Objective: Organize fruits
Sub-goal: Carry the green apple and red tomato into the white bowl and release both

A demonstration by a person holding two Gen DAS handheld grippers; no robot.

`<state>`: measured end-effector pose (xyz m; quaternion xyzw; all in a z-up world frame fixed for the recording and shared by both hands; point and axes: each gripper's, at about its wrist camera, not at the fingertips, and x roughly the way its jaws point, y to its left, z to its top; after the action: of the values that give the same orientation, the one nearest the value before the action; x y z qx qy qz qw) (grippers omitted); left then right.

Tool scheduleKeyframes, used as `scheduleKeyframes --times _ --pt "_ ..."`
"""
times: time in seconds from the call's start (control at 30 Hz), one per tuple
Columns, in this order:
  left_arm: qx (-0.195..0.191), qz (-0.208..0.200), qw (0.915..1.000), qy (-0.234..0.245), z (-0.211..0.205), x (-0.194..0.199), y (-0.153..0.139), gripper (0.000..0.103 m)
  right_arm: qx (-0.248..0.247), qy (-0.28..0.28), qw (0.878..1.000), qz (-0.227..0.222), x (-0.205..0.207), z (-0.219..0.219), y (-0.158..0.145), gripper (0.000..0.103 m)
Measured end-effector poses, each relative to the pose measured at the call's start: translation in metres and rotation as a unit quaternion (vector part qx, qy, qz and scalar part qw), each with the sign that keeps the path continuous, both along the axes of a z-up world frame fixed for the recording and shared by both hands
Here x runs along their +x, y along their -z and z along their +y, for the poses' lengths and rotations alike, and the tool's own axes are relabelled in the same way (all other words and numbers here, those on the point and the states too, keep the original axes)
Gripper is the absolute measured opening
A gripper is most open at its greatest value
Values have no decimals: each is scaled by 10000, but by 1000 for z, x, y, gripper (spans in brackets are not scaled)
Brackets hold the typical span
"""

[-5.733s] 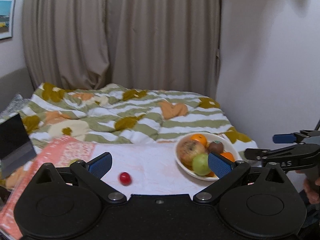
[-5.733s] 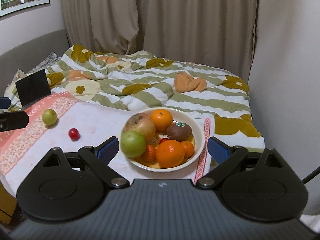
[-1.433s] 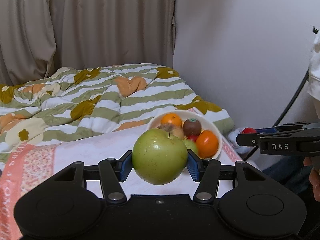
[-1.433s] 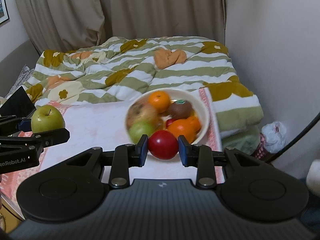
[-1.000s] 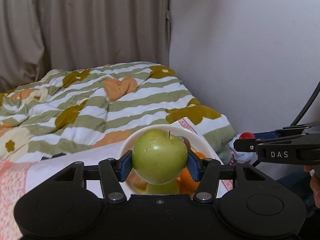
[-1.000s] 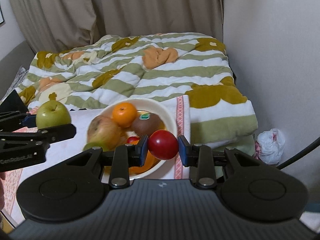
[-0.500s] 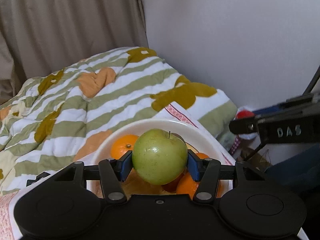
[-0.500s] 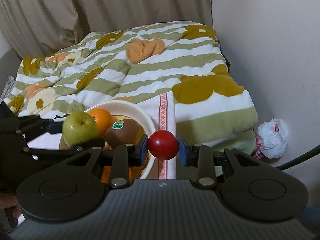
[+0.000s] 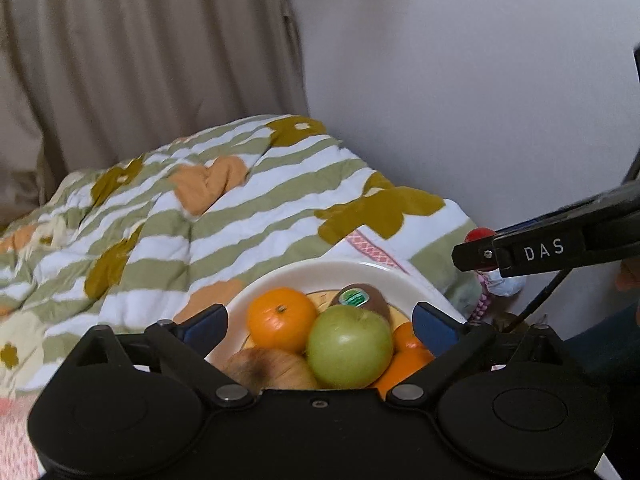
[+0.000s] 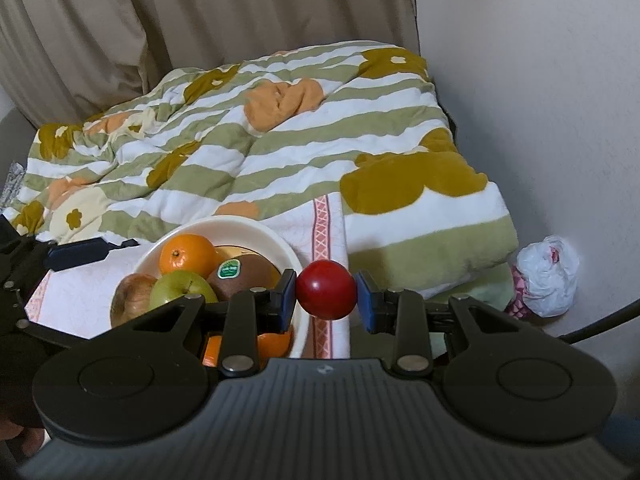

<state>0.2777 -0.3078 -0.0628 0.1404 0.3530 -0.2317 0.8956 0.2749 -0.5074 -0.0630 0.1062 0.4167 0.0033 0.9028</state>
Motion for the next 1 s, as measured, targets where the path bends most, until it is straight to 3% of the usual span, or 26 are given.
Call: scheduleKeyframes --times 0.43,0.77,0.83,0.9,1.0 --pt "-248 71 9956 -905 55 -20 -17 101 217 -605 9978 -144 20 17 22 47" --pt "-256 29 9894 -1429 73 -45 -15 101 54 -1013 9946 -216 24 19 38 50" --pt "-261 79 9882 -1506 76 -49 -14 101 6 -1132 9931 -317 21 20 39 56" --pt "-261 89 9871 -1578 79 -54 -14 101 -33 -1182 9923 -369 18 21 38 77" --pt "-257 96 9852 -1690 84 -62 -15 101 -30 -1145 9922 -499 10 18 35 91"
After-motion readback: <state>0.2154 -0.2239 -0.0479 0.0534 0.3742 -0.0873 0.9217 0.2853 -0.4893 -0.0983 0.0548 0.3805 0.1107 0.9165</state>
